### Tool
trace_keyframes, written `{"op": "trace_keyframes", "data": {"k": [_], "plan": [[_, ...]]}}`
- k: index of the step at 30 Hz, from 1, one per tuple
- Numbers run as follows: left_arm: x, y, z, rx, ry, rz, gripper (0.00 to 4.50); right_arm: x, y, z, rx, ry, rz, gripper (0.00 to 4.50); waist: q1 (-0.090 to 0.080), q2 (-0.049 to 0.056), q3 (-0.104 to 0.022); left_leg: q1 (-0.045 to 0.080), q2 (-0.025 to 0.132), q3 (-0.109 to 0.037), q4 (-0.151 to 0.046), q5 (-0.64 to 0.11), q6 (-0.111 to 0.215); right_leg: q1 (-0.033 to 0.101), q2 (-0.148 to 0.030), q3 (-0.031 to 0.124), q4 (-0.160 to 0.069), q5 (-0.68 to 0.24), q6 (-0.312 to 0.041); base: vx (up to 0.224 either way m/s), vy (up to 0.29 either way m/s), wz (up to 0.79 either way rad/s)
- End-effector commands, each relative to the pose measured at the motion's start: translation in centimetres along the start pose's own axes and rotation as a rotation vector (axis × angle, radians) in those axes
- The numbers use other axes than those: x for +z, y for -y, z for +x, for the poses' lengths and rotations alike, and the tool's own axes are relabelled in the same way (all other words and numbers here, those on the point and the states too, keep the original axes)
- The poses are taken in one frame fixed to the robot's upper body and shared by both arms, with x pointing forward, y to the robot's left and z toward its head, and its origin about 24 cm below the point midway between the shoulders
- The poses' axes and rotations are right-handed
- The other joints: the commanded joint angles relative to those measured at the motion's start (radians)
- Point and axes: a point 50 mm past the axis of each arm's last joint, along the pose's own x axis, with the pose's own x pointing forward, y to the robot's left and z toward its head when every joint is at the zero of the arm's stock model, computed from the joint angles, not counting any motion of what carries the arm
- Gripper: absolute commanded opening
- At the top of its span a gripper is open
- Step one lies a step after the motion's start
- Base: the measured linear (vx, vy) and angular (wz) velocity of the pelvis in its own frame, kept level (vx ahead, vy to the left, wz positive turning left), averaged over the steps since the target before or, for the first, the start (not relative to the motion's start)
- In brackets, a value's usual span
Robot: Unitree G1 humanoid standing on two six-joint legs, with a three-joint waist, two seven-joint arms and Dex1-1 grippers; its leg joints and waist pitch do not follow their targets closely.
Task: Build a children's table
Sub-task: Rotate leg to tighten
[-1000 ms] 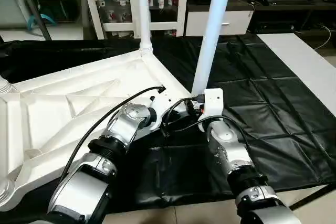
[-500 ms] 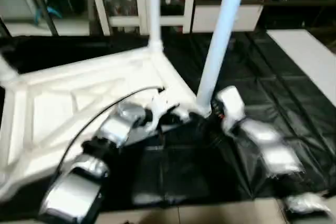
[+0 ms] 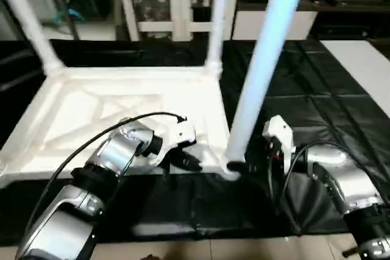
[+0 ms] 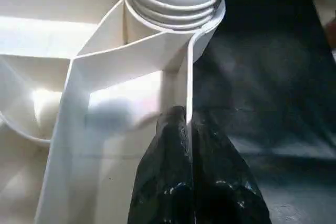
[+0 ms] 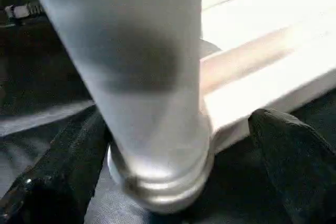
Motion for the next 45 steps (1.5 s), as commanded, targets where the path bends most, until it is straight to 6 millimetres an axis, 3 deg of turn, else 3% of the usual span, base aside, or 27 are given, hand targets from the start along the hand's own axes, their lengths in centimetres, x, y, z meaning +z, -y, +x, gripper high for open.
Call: {"op": "trace_keyframes", "data": {"k": [1, 5, 9, 23, 32, 35, 37, 41, 43, 45], "plan": [[-1.9, 1.5, 1.8, -0.116, -0.086, -0.059, 0.00, 0.0, -0.2, 0.0, 0.020, -0.030, -0.040, 4.43, -0.006, -0.005, -0.053, 0.005, 0.034, -0.003, -0.058, -0.180, 0.057, 0.050, -0.073, 0.055, -0.065, -0.149, -0.234, 0.000, 0.000, 0.00], [-1.9, 1.4, 1.7, -0.102, -0.092, -0.054, 0.00, -0.2, -0.6, 0.0, 0.074, -0.048, -0.042, 4.43, -0.005, -0.006, -0.054, 0.004, 0.033, -0.004, -0.058, -0.187, 0.055, 0.051, -0.073, 0.055, -0.067, -0.171, -0.221, 0.000, 0.000, 0.00], [-1.8, 1.4, 1.5, -0.101, -0.097, -0.053, 0.00, -0.2, -0.6, 0.0, 0.087, -0.054, -0.048, 4.16, -0.005, -0.006, -0.055, 0.002, 0.033, -0.004, -0.056, -0.168, 0.062, 0.052, -0.072, 0.054, -0.064, -0.149, -0.222, 0.000, 0.000, 0.00], [-1.9, 1.6, 1.6, -0.097, -0.102, -0.058, 0.00, -0.3, -0.5, 0.4, 0.080, -0.045, -0.055, 2.87, -0.005, -0.009, -0.057, 0.001, 0.031, -0.004, -0.053, -0.149, 0.070, 0.052, -0.072, 0.053, -0.062, -0.146, -0.222, 0.000, 0.000, 0.00], [-2.0, 1.6, 1.6, -0.095, -0.106, -0.057, 0.00, -0.5, -0.6, 0.8, 0.057, -0.026, -0.044, 2.68, -0.008, -0.006, -0.056, 0.001, 0.031, -0.004, -0.053, -0.154, 0.069, 0.052, -0.070, 0.052, -0.063, -0.147, -0.225, 0.000, 0.000, 0.00], [-1.6, 1.2, 1.8, -0.044, -0.078, -0.048, 0.00, -0.6, 0.1, 1.5, -0.059, 0.018, -0.008, 2.67, -0.009, -0.006, -0.053, 0.000, 0.030, -0.005, -0.057, -0.178, 0.059, 0.052, -0.073, 0.051, -0.069, -0.205, -0.213, 0.000, 0.000, 0.00], [-1.5, 1.1, 1.8, -0.027, -0.070, -0.048, 0.00, -0.7, 0.1, 1.6, -0.076, 0.020, -0.007, 2.67, -0.019, -0.006, -0.046, 0.006, 0.028, -0.006, -0.063, -0.241, 0.039, 0.048, -0.075, 0.050, -0.084, -0.319, -0.184, 0.000, 0.000, 0.00], [-0.2, -1.0, 2.7, 0.227, 0.045, -0.107, 0.00, -1.8, 1.7, 3.0, -0.361, 0.018, 0.096, 2.67, -0.039, -0.007, -0.037, 0.022, 0.020, -0.013, -0.066, -0.347, 0.003, 0.039, -0.077, 0.043, -0.107, -0.522, -0.128, 0.000, 0.000, 0.00], [0.4, -1.4, 3.1, 0.289, 0.088, -0.142, 0.00, -2.1, 2.1, 3.8, -0.475, 0.024, 0.142, 2.66, -0.051, -0.010, -0.039, 0.010, 0.020, -0.020, -0.072, -0.334, 0.003, 0.046, -0.076, 0.040, -0.108, -0.521, -0.101, 0.000, 0.000, 0.00], [0.6, -1.6, 3.3, 0.322, 0.093, -0.145, 0.00, -2.3, 2.4, 4.2, -0.553, 0.019, 0.177, 2.66, -0.060, -0.008, -0.040, 0.007, 0.019, -0.022, -0.072, -0.343, 0.008, 0.045, -0.076, 0.038, -0.108, -0.516, -0.099, 0.000, 0.000, 0.00]]}}
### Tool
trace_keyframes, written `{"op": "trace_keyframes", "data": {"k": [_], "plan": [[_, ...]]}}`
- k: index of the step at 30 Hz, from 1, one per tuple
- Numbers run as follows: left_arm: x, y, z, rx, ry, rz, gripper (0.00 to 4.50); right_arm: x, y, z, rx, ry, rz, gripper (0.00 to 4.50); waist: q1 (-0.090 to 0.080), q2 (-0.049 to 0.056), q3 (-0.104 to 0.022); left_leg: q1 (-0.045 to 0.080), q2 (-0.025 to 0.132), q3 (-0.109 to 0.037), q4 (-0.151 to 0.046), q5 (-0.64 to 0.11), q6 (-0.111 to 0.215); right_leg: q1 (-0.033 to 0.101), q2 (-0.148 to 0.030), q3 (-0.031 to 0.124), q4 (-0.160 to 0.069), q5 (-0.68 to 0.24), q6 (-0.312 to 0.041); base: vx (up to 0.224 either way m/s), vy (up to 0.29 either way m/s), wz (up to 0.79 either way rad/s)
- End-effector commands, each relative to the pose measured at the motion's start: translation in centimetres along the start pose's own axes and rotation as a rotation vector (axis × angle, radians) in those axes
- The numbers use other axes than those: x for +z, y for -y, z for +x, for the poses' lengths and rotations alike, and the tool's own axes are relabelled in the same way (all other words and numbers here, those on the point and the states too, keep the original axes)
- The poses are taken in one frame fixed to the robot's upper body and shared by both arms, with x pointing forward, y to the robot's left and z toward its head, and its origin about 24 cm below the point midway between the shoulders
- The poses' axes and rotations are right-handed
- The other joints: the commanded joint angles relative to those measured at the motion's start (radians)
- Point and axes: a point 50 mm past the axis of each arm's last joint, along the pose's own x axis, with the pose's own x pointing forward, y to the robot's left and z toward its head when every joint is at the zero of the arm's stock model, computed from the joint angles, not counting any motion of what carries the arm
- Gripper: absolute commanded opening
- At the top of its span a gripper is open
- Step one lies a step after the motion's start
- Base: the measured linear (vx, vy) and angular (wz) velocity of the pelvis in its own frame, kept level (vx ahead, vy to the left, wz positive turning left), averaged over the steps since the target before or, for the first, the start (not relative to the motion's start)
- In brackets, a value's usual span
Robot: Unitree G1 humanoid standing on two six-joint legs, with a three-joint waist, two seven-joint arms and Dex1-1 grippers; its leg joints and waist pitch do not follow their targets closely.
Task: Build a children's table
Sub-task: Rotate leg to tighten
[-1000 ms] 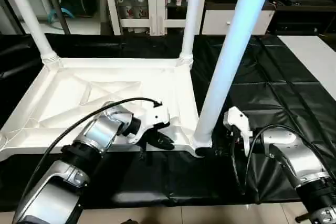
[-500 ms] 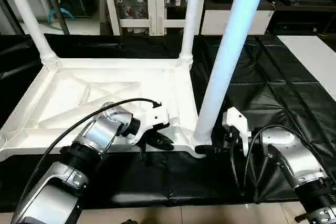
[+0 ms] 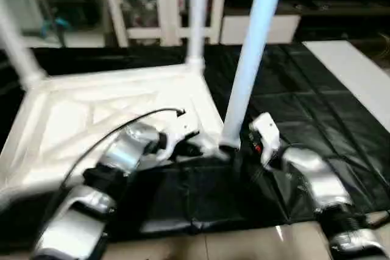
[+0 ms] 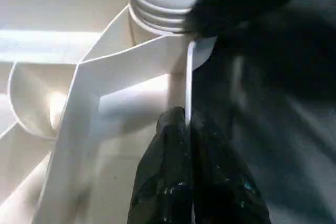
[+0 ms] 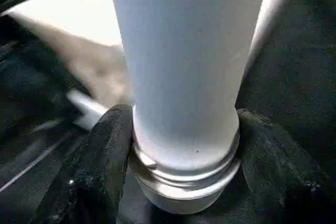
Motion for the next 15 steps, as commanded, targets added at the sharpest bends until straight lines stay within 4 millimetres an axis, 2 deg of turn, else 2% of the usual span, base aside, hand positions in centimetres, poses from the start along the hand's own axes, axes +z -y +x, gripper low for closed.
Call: {"op": "trace_keyframes", "data": {"k": [1, 3, 5, 7, 8, 9, 11, 15], "plan": [[0.0, 0.5, 1.3, 0.023, 0.007, -0.030, 0.00, -1.3, 0.8, 0.5, -0.198, -0.073, 0.049, 2.66, -0.003, -0.009, -0.042, -0.014, 0.024, -0.023, -0.076, -0.334, 0.012, 0.038, -0.068, 0.039, -0.104, -0.498, -0.102, 0.000, 0.000, 0.00], [0.4, 0.5, 1.9, 0.067, 0.019, -0.013, 0.00, -1.7, 0.7, 1.3, -0.328, -0.089, 0.091, 2.66, -0.008, -0.006, -0.044, -0.009, 0.023, -0.022, -0.076, -0.321, 0.010, 0.029, -0.067, 0.043, -0.103, -0.466, -0.114, 0.000, 0.000, 0.00], [1.0, 0.6, 2.5, 0.088, 0.045, 0.008, 0.00, -2.0, 0.3, 2.1, -0.432, -0.090, 0.151, 2.66, -0.011, -0.007, -0.045, -0.006, 0.023, -0.019, -0.075, -0.321, 0.009, 0.027, -0.066, 0.045, -0.102, -0.435, -0.127, 0.000, 0.000, 0.00], [1.5, 0.8, 2.9, 0.095, 0.061, 0.022, 0.00, -2.1, -0.3, 2.9, -0.494, -0.092, 0.188, 2.66, -0.014, -0.004, -0.047, -0.007, 0.024, -0.016, -0.075, -0.300, 0.015, 0.025, -0.067, 0.052, -0.095, -0.365, -0.153, 0.000, 0.000, 0.00], [1.7, 0.9, 3.1, 0.089, 0.066, 0.030, 0.00, -2.0, -0.8, 3.3, -0.507, -0.092, 0.191, 2.66, -0.015, -0.004, -0.045, -0.008, 0.024, -0.016, -0.076, -0.299, 0.014, 0.025, -0.066, 0.051, -0.094, -0.360, -0.156, 0.000, 0.000, 0.00], [1.8, 1.0, 3.2, 0.085, 0.068, 0.035, 0.00, -2.0, -1.0, 3.5, -0.510, -0.092, 0.187, 2.66, -0.016, -0.009, -0.047, -0.008, 0.023, -0.015, -0.076, -0.294, 0.014, 0.028, -0.065, 0.051, -0.093, -0.351, -0.157, 0.000, 0.000, 0.00], [1.9, 1.1, 3.3, 0.080, 0.072, 0.048, 0.00, -1.6, -1.4, 3.8, -0.510, -0.074, 0.182, 2.66, -0.013, -0.011, -0.049, -0.008, 0.023, -0.011, -0.074, -0.263, 0.027, 0.031, -0.066, 0.055, -0.088, -0.297, -0.171, 0.000, 0.000, 0.00], [1.9, 1.1, 3.4, 0.077, 0.073, 0.055, 0.00, -1.1, -1.6, 4.1, -0.514, -0.050, 0.149, 2.66, -0.012, -0.009, -0.049, -0.010, 0.024, -0.010, -0.074, -0.240, 0.039, 0.034, -0.066, 0.055, -0.084, -0.266, -0.181, 0.000, 0.000, 0.00]]}}
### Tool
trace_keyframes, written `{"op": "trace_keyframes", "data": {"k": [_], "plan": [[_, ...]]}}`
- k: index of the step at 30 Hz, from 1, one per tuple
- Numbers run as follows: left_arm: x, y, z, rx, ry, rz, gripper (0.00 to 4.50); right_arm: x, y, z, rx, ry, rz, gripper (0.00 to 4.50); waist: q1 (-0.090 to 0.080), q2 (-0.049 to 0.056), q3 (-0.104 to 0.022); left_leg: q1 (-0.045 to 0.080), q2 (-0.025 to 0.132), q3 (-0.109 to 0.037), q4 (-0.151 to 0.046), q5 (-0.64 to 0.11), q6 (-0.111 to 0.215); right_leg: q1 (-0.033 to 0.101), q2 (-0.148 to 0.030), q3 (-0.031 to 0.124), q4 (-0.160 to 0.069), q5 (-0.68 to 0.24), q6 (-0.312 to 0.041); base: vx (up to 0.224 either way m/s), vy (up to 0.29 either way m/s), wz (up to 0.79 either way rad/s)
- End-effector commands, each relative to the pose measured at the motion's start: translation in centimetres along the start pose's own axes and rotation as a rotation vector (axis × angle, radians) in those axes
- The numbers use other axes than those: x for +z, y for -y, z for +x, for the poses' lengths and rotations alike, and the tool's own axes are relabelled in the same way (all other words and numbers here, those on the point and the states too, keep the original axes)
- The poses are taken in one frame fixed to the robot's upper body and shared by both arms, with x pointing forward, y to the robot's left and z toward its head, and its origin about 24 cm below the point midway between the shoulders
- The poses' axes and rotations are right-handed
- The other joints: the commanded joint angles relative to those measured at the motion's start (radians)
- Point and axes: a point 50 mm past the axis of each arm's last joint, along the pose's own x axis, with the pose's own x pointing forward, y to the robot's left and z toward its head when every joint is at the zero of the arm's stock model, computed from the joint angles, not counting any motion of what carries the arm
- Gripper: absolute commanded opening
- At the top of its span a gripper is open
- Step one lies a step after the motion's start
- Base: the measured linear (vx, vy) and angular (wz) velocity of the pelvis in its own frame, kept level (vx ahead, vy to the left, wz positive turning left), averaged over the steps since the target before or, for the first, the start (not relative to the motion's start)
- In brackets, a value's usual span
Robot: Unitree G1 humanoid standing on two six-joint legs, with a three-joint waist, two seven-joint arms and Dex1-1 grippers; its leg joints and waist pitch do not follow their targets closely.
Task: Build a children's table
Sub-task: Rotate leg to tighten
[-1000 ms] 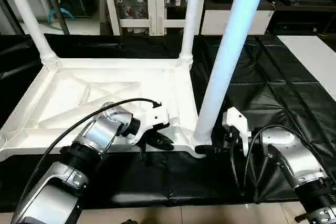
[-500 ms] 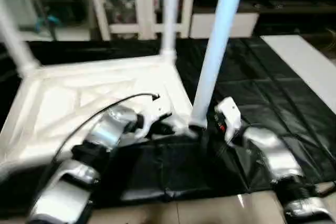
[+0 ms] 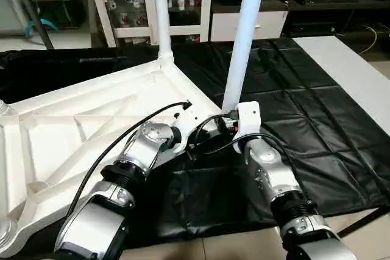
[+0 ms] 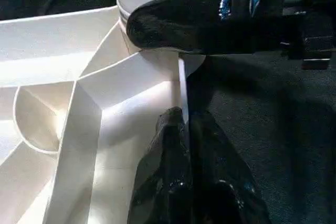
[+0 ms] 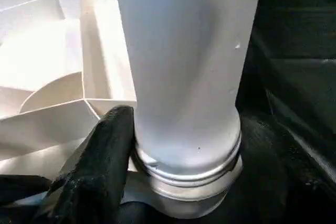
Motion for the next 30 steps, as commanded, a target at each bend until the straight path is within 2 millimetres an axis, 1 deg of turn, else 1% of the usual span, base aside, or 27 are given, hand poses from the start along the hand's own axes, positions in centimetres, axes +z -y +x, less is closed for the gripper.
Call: {"op": "trace_keyframes", "data": {"k": [1, 2, 3, 5, 6, 7, 8, 10, 11, 12, 13, 15, 16, 17, 18, 19, 20, 21, 22, 23, 24, 25, 26, 27, 28, 30], "plan": [[0.6, 2.0, 1.3, -0.114, 0.029, 0.041, 0.00, -1.9, 0.9, -0.2, -0.074, -0.096, -0.029, 2.66, 0.008, -0.002, -0.045, -0.011, 0.029, -0.007, -0.061, -0.246, 0.038, 0.038, -0.064, 0.054, -0.088, -0.286, -0.173, 0.000, 0.000, 0.00], [0.5, 2.0, 1.3, -0.114, 0.028, 0.049, 0.00, -1.5, 1.1, -0.3, -0.080, -0.066, -0.051, 2.66, 0.008, -0.002, -0.045, -0.010, 0.030, -0.007, -0.062, -0.250, 0.037, 0.038, -0.064, 0.054, -0.088, -0.295, -0.170, 0.000, 0.000, 0.00], [0.5, 2.0, 1.3, -0.113, 0.029, 0.050, 0.00, -1.5, 1.2, -0.3, -0.086, -0.060, -0.052, 3.01, 0.008, -0.002, -0.044, -0.009, 0.031, -0.008, -0.063, -0.261, 0.033, 0.037, -0.064, 0.054, -0.090, -0.315, -0.164, 0.000, 0.000, 0.00], [0.4, 2.0, 1.3, -0.114, 0.031, 0.055, 0.00, -1.1, 1.8, -0.6, -0.104, -0.016, -0.037, 3.36, 0.009, -0.002, -0.043, -0.007, 0.032, -0.008, -0.064, -0.276, 0.029, 0.035, -0.064, 0.055, -0.092, -0.329, -0.158, 0.000, 0.000, 0.00], [0.4, 2.0, 1.4, -0.112, 0.032, 0.056, 0.00, -1.0, 2.0, -0.8, -0.102, -0.001, -0.027, 3.38, 0.010, -0.004, -0.044, -0.007, 0.032, -0.007, -0.063, -0.269, 0.031, 0.036, -0.064, 0.057, -0.092, -0.312, -0.160, 0.000, 0.000, 0.00], [0.4, 2.0, 1.4, -0.113, 0.032, 0.059, 0.00, -0.6, 2.3, -1.2, -0.096, 0.032, -0.034, 3.57, 0.015, -0.002, -0.046, -0.002, 0.033, -0.005, -0.061, -0.257, 0.036, 0.032, -0.064, 0.058, -0.087, -0.276, -0.175, 0.000, 0.000, 0.00], [0.4, 2.0, 1.4, -0.113, 0.032, 0.059, 0.00, -0.6, 2.3, -1.2, -0.096, 0.034, -0.034, 3.57, 0.017, -0.002, -0.046, -0.002, 0.033, -0.004, -0.060, -0.245, 0.041, 0.034, -0.062, 0.059, -0.085, -0.250, -0.179, 0.000, 0.000, 0.00], [0.5, 2.0, 1.4, -0.118, 0.035, 0.070, 0.00, -0.3, 2.8, -1.9, -0.084, 0.059, -0.081, 3.77, 0.030, -0.004, -0.050, -0.008, 0.034, -0.002, -0.056, -0.182, 0.056, 0.041, -0.061, 0.060, -0.072, -0.150, -0.194, 0.000, 0.000, 0.00], [0.5, 2.0, 1.4, -0.121, 0.038, 0.075, 0.00, -0.3, 2.9, -2.1, -0.081, 0.065, -0.095, 3.90, 0.034, -0.004, -0.051, -0.009, 0.033, -0.002, -0.053, -0.158, 0.065, 0.043, -0.060, 0.059, -0.068, -0.113, -0.200, 0.000, 0.000, 0.00], [0.5, 2.1, 1.4, -0.125, 0.041, 0.081, 0.00, -0.2, 3.1, -2.4, -0.077, 0.072, -0.111, 3.90, 0.035, -0.004, -0.051, -0.010, 0.033, -0.002, -0.052, -0.149, 0.070, 0.044, -0.060, 0.059, -0.067, -0.101, -0.200, 0.000, 0.000, 0.00], [0.6, 2.2, 1.4, -0.136, 0.055, 0.105, 0.00, -0.1, 3.4, -3.2, -0.068, 0.090, -0.138, 3.90, 0.042, -0.009, -0.051, -0.010, 0.033, -0.001, -0.051, -0.137, 0.080, 0.045, -0.061, 0.059, -0.067, -0.094, -0.195, 0.000, 0.000, 0.00], [0.6, 2.2, 1.4, -0.136, 0.055, 0.105, 0.00, -0.1, 3.4, -3.2, -0.068, 0.090, -0.138, 3.90, 0.047, -0.008, -0.050, -0.012, 0.033, -0.001, -0.051, -0.138, 0.085, 0.046, -0.064, 0.060, -0.068, -0.109, -0.191, 0.000, 0.000, 0.00], [1.1, 2.4, 1.4, -0.158, 0.102, 0.161, 0.00, -0.4, 4.0, -4.6, -0.056, 0.091, -0.122, 3.90, 0.051, -0.004, -0.047, -0.011, 0.034, -0.002, -0.055, -0.163, 0.079, 0.044, -0.066, 0.058, -0.077, -0.178, -0.177, 0.000, 0.000, 0.00], [1.4, 2.6, 1.4, -0.168, 0.134, 0.191, 0.00, -0.6, 4.2, -5.4, -0.049, 0.089, -0.116, 3.90, 0.056, -0.005, -0.044, -0.010, 0.032, -0.001, -0.053, -0.168, 0.085, 0.043, -0.063, 0.060, -0.084, -0.190, -0.161, 0.000, 0.000, 0.00], [1.6, 2.7, 1.4, -0.174, 0.156, 0.212, 0.00, -0.8, 4.4, -6.0, -0.044, 0.087, -0.112, 3.90, 0.061, -0.008, -0.044, -0.002, 0.038, -0.001, -0.055, -0.188, 0.085, 0.037, -0.062, 0.065, -0.082, -0.186, -0.151, 0.000, 0.000, 0.00], [1.8, 2.8, 1.4, -0.166, 0.169, 0.241, 0.00, -1.0, 4.4, -6.6, -0.032, 0.081, -0.109, 3.90, 0.061, -0.007, -0.044, -0.009, 0.036, -0.003, -0.058, -0.196, 0.084, 0.043, -0.062, 0.064, -0.080, -0.196, -0.144, 0.000, 0.000, 0.00], [1.9, 2.8, 1.4, -0.161, 0.172, 0.254, 0.00, -1.2, 4.4, -7.0, -0.021, 0.077, -0.108, 3.90, 0.064, -0.006, -0.043, -0.010, 0.037, -0.003, -0.060, -0.208, 0.077, 0.041, -0.065, 0.064, -0.084, -0.230, -0.132, 0.000, 0.000, 0.00], [1.9, 2.8, 1.5, -0.157, 0.172, 0.261, 0.00, -1.2, 4.4, -7.3, -0.013, 0.073, -0.106, 3.90, 0.064, -0.006, -0.043, -0.010, 0.037, -0.003, -0.060, -0.208, 0.077, 0.041, -0.065, 0.064, -0.084, -0.230, -0.132, 0.000, 0.000, 0.00], [2.0, 2.4, 1.5, -0.103, 0.184, 0.260, 0.00, -1.4, 4.2, -8.1, 0.040, 0.066, -0.109, 3.90, 0.065, -0.004, -0.044, -0.009, 0.037, -0.004, -0.061, -0.226, 0.067, 0.040, -0.067, 0.065, -0.088, -0.271, -0.124, 0.000, 0.000, 0.00], [2.1, 2.3, 1.4, -0.093, 0.186, 0.260, 0.00, -1.4, 4.2, -8.2, 0.050, 0.066, -0.109, 3.90, 0.067, -0.004, -0.044, -0.010, 0.038, -0.004, -0.060, -0.228, 0.067, 0.038, -0.065, 0.066, -0.088, -0.270, -0.120, 0.000, 0.000, 0.00], [2.2, 2.0, 1.4, -0.061, 0.197, 0.256, 0.00, -1.2, 3.9, -8.8, 0.105, 0.067, -0.107, 3.90, 0.067, -0.008, -0.043, -0.014, 0.037, -0.005, -0.061, -0.228, 0.068, 0.041, -0.065, 0.066, -0.087, -0.270, -0.115, 0.000, 0.000, 0.00], [2.3, 1.8, 1.3, -0.048, 0.205, 0.250, 0.00, -1.1, 3.7, -9.1, 0.162, 0.070, -0.124, 3.90, 0.069, -0.007, -0.044, -0.018, 0.038, -0.007, -0.061, -0.220, 0.074, 0.043, -0.065, 0.064, -0.086, -0.271, -0.106, 0.000, 0.000, 0.00], [2.3, 1.8, 1.3, -0.040, 0.208, 0.248, 0.00, -1.0, 3.5, -9.2, 0.186, 0.072, -0.130, 3.90, 0.069, -0.008, -0.044, -0.019, 0.038, -0.007, -0.060, -0.213, 0.076, 0.044, -0.066, 0.064, -0.086, -0.269, -0.104, 0.000, 0.000, 0.00], [2.5, 1.4, 1.1, -0.016, 0.225, 0.238, 0.00, -0.7, 3.1, -9.8, 0.272, 0.073, -0.140, 3.90, 0.069, -0.007, -0.044, -0.020, 0.038, -0.007, -0.059, -0.206, 0.076, 0.042, -0.067, 0.065, -0.086, -0.266, -0.105, 0.000, 0.000, 0.00], [2.5, 1.3, 1.0, -0.006, 0.237, 0.228, 0.00, -0.5, 2.9, -10.1, 0.324, 0.074, -0.149, 3.90, 0.072, -0.009, -0.045, -0.023, 0.037, -0.007, -0.056, -0.192, 0.088, 0.045, -0.066, 0.064, -0.085, -0.251, -0.102, 0.000, 0.000, 0.00], [2.6, 1.1, 0.8, 0.003, 0.254, 0.218, 0.00, -0.3, 2.7, -10.5, 0.375, 0.071, -0.155, 3.90, 0.071, -0.009, -0.045, -0.025, 0.036, -0.007, -0.054, -0.177, 0.092, 0.044, -0.067, 0.063, -0.083, -0.244, -0.106, 0.000, 0.000, 0.00]]}}
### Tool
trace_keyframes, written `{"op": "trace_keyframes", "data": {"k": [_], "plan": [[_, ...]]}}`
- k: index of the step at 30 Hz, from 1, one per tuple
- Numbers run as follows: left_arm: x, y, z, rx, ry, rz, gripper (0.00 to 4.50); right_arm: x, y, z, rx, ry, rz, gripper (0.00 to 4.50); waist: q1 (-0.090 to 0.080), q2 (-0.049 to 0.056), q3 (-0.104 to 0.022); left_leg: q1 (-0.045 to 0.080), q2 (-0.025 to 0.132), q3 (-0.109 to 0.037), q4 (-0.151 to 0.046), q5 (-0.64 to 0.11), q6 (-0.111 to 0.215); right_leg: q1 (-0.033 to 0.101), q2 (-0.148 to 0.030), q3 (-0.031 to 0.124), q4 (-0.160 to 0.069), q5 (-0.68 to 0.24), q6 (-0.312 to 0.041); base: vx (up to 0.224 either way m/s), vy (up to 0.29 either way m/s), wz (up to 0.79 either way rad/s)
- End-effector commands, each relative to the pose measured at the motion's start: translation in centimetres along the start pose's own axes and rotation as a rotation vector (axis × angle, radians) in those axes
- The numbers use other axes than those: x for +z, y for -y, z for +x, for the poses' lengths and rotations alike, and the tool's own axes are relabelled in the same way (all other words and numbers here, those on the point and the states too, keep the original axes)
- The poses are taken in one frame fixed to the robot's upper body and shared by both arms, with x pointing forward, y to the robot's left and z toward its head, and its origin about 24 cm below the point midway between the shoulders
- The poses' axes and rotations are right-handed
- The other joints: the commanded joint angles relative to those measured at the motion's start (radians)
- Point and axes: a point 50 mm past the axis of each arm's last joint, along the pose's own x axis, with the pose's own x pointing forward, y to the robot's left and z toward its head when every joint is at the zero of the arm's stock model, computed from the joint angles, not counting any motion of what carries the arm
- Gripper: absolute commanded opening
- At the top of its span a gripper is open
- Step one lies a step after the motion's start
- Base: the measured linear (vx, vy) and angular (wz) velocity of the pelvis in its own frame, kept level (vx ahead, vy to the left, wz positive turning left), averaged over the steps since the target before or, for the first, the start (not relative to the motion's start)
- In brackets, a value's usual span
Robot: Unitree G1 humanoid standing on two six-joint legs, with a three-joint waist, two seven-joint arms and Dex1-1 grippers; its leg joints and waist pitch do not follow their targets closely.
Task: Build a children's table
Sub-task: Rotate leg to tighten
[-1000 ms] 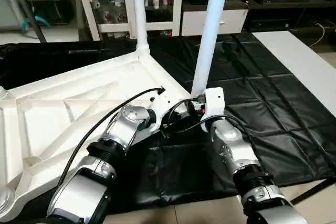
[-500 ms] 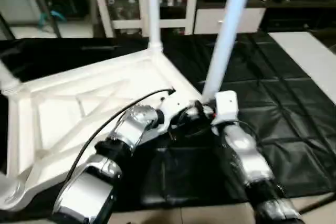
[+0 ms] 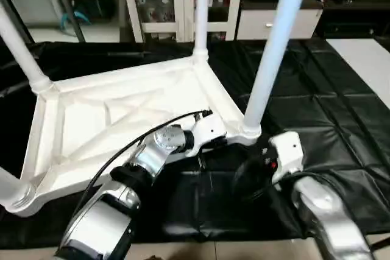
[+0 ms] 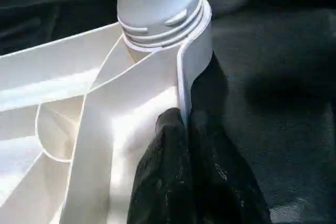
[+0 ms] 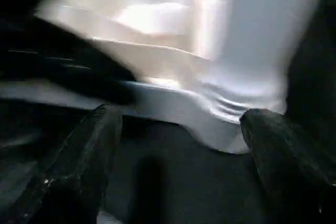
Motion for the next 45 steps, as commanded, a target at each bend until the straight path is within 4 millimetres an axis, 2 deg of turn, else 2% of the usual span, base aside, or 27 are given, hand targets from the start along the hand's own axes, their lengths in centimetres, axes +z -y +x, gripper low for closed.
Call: {"op": "trace_keyframes", "data": {"k": [1, 2, 3, 5, 6, 7, 8, 9, 10, 11, 12, 13, 15, 16, 18, 20, 23, 27, 28, 33, 35, 38, 39, 40, 42, 44, 45], "plan": [[1.4, -1.2, -0.6, 0.114, 0.155, -0.032, 0.00, 0.7, -0.7, -0.5, 0.112, 0.009, 0.004, 3.90, 0.000, -0.034, -0.049, -0.008, 0.038, -0.011, -0.054, -0.165, 0.096, 0.048, -0.065, 0.053, -0.080, -0.220, -0.131, 0.000, 0.000, 0.00], [1.4, -1.3, -0.9, 0.098, 0.176, -0.058, 0.00, 0.8, -0.7, -0.7, 0.150, 0.003, -0.011, 3.90, 0.002, -0.032, -0.050, -0.008, 0.039, -0.012, -0.052, -0.156, 0.098, 0.047, -0.065, 0.053, -0.078, -0.207, -0.134, 0.000, 0.000, 0.00], [1.5, -1.4, -1.3, 0.078, 0.196, -0.084, 0.45, 0.9, -0.7, -1.0, 0.177, -0.003, -0.026, 3.96, 0.002, -0.046, -0.051, -0.012, 0.038, -0.010, -0.050, -0.137, 0.106, 0.048, -0.065, 0.053, -0.075, -0.181, -0.142, 0.000, 0.000, 0.00], [1.7, -1.4, -2.4, 0.025, 0.256, -0.163, 0.57, 0.9, -0.4, -1.1, 0.199, -0.015, -0.045, 3.96, 0.005, -0.038, -0.057, -0.016, 0.040, -0.011, -0.043, -0.083, 0.117, 0.049, -0.070, 0.052, -0.058, -0.095, -0.185, 0.000, 0.000, 0.00], [1.7, -1.2, -3.0, -0.001, 0.273, -0.182, 0.63, 1.0, -0.2, -1.1, 0.191, -0.017, -0.051, 3.96, 0.007, -0.044, -0.068, -0.016, 0.045, -0.012, -0.036, -0.032, 0.124, 0.050, -0.070, 0.052, -0.037, 0.002, -0.222, 0.000, 0.000, 0.00], [1.7, -1.1, -3.5, -0.018, 0.286, -0.193, 0.74, 1.1, 0.0, -0.9, 0.177, -0.017, -0.049, 3.96, 0.007, -0.035, -0.071, -0.011, 0.045, -0.010, -0.023, 0.033, 0.145, 0.035, -0.060, 0.052, -0.024, 0.119, -0.250, 0.000, 0.000, 0.00], [1.7, -1.0, -4.4, -0.039, 0.299, -0.219, 0.86, 1.3, 0.3, -0.6, 0.153, -0.011, -0.042, 3.96, 0.000, -0.054, -0.066, -0.020, 0.042, -0.009, -0.021, 0.055, 0.161, 0.036, -0.056, 0.051, -0.021, 0.159, -0.259, 0.000, 0.000, 0.00], [1.6, -0.9, -4.8, -0.055, 0.303, -0.233, 0.94, 1.4, 0.5, -0.5, 0.142, -0.008, -0.040, 3.96, 0.000, -0.053, -0.063, -0.025, 0.040, -0.009, -0.020, 0.054, 0.167, 0.037, -0.059, 0.048, -0.015, 0.167, -0.274, 0.000, 0.000, 0.00], [1.5, -0.7, -6.1, -0.097, 0.313, -0.243, 1.00, 1.5, 0.8, -0.1, 0.117, -0.005, -0.037, 3.96, -0.002, -0.057, -0.057, -0.018, 0.041, -0.003, -0.020, 0.013, 0.167, 0.028, -0.058, 0.049, -0.023, 0.106, -0.274, 0.000, 0.000, 0.00], [1.5, -0.7, -6.1, -0.097, 0.313, -0.243, 1.08, 1.5, 0.8, -0.1, 0.117, -0.005, -0.037, 3.96, -0.003, -0.054, -0.056, -0.020, 0.044, -0.006, -0.023, -0.009, 0.159, 0.032, -0.063, 0.049, -0.021, 0.070, -0.276, 0.000, 0.000, 0.00], [1.4, -0.6, -6.8, -0.118, 0.316, -0.261, 1.08, 1.5, 0.9, 0.1, 0.117, -0.009, -0.036, 3.96, -0.006, -0.060, -0.048, -0.018, 0.043, 0.000, -0.028, -0.061, 0.141, 0.026, -0.057, 0.049, -0.035, -0.017, -0.262, 0.000, 0.000, 0.00], [1.4, -0.6, -7.3, -0.129, 0.317, -0.273, 1.19, 1.5, 0.9, 0.1, 0.119, -0.012, -0.035, 3.96, -0.005, -0.054, -0.046, -0.015, 0.047, -0.004, -0.034, -0.110, 0.110, 0.028, -0.061, 0.051, -0.037, -0.090, -0.250, 0.000, 0.000, 0.00], [0.9, 0.1, -9.1, -0.211, 0.271, -0.299, 1.36, 1.5, 0.9, 0.4, 0.127, -0.020, -0.044, 3.96, -0.006, -0.052, -0.044, -0.008, 0.051, -0.004, -0.039, -0.157, 0.069, 0.024, -0.062, 0.053, -0.039, -0.140, -0.231, 0.000, 0.000, 0.00], [0.3, 0.8, -10.3, -0.272, 0.200, -0.308, 1.48, 1.4, 0.9, 0.5, 0.133, -0.025, -0.048, 3.96, -0.010, -0.068, -0.038, -0.012, 0.050, -0.001, -0.046, -0.174, 0.052, 0.025, -0.057, 0.052, -0.045, -0.177, -0.211, 0.000, 0.000, 0.00], [-0.1, 1.3, -10.9, -0.303, 0.143, -0.317, 1.56, 1.4, 0.9, 0.6, 0.138, -0.028, -0.050, 3.96, -0.014, -0.055, -0.032, -0.007, 0.048, -0.003, -0.054, -0.219, 0.023, 0.019, -0.055, 0.055, -0.050, -0.237, -0.185, 0.000, 0.000, 0.00], [-1.1, 1.7, -11.6, -0.323, 0.046, -0.308, 1.75, 1.3, 0.7, 0.7, 0.151, -0.031, -0.054, 3.96, -0.013, -0.057, -0.030, 0.004, 0.047, -0.003, -0.057, -0.265, -0.001, 0.015, -0.057, 0.058, -0.059, -0.286, -0.165, 0.000, 0.000, 0.00], [-2.5, 1.4, -11.8, -0.225, -0.092, -0.257, 2.03, 1.2, 0.6, 1.0, 0.153, -0.036, -0.058, 3.96, -0.014, -0.064, -0.033, 0.002, 0.047, -0.003, -0.057, -0.240, -0.012, 0.020, -0.054, 0.062, -0.054, -0.226, -0.159, 0.000, 0.000, 0.00], [-3.0, 0.5, -11.3, -0.113, -0.144, -0.205, 2.36, 1.1, 0.5, 1.1, 0.153, -0.039, -0.060, 3.96, -0.014, -0.068, -0.042, -0.002, 0.041, -0.003, -0.048, -0.181, -0.008, 0.028, -0.052, 0.064, -0.042, -0.125, -0.161, 0.000, 0.000, 0.00], [-3.0, -0.3, -11.0, -0.039, -0.173, -0.169, 2.43, 1.0, 0.4, 1.2, 0.152, -0.039, -0.062, 3.96, -0.013, -0.064, -0.042, -0.004, 0.040, -0.002, -0.048, -0.174, -0.004, 0.028, -0.052, 0.065, -0.042, -0.112, -0.169, 0.000, 0.000, 0.00], [-2.7, -1.6, -10.4, 0.081, -0.198, -0.131, 2.81, 1.0, 0.3, 1.2, 0.149, -0.037, -0.064, 3.96, -0.010, -0.068, -0.042, -0.006, 0.039, -0.004, -0.048, -0.214, -0.006, 0.030, -0.055, 0.064, -0.049, -0.176, -0.161, 0.000, 0.000, 0.00], [-3.2, -2.5, -9.9, 0.153, -0.268, -0.049, 2.81, 0.9, 0.3, 1.2, 0.140, -0.034, -0.064, 3.96, -0.012, -0.064, -0.041, -0.005, 0.039, -0.006, -0.048, -0.223, -0.011, 0.029, -0.053, 0.064, -0.054, -0.196, -0.148, 0.000, 0.000, 0.00], [-3.9, -3.2, -9.6, 0.210, -0.328, 0.021, 2.81, 0.9, 0.2, 1.1, 0.138, -0.033, -0.063, 3.96, -0.016, -0.064, -0.044, -0.009, 0.038, -0.009, -0.046, -0.217, -0.011, 0.031, -0.052, 0.063, -0.052, -0.177, -0.143, 0.000, 0.000, 0.00], [-4.4, -3.7, -9.6, 0.259, -0.360, 0.076, 2.81, 0.8, 0.0, 1.1, 0.139, -0.031, -0.062, 3.96, -0.017, -0.059, -0.047, -0.007, 0.037, -0.009, -0.045, -0.210, -0.010, 0.030, -0.052, 0.063, -0.049, -0.157, -0.147, 0.000, 0.000, 0.00], [-4.5, -3.8, -9.6, 0.275, -0.366, 0.094, 2.81, 0.8, -0.1, 1.1, 0.139, -0.030, -0.062, 3.96, -0.019, -0.062, -0.047, -0.008, 0.037, -0.009, -0.043, -0.204, -0.008, 0.031, -0.051, 0.063, -0.047, -0.128, -0.151, 0.000, 0.000, 0.00], [-4.2, -3.9, -9.5, 0.295, -0.315, 0.081, 2.81, 0.8, -0.3, 1.0, 0.142, -0.029, -0.060, 3.96, -0.019, -0.062, -0.050, -0.010, 0.037, -0.009, -0.041, -0.186, -0.005, 0.034, -0.053, 0.062, -0.041, -0.089, -0.168, 0.000, 0.000, 0.00], [-2.5, -3.4, -9.1, 0.298, -0.085, -0.021, 2.81, 0.6, -0.5, 0.9, 0.145, -0.024, -0.055, 3.96, -0.017, -0.060, -0.052, -0.008, 0.039, -0.008, -0.038, -0.171, -0.001, 0.033, -0.054, 0.062, -0.036, -0.050, -0.194, 0.000, 0.000, 0.00], [-2.5, -3.4, -9.1, 0.298, -0.085, -0.021, 3.00, 0.6, -0.5, 0.9, 0.145, -0.024, -0.055, 3.96, -0.015, -0.061, -0.052, -0.009, 0.040, -0.008, -0.037, -0.161, 0.000, 0.035, -0.057, 0.062, -0.033, -0.029, -0.211, 0.000, 0.000, 0.00]]}}
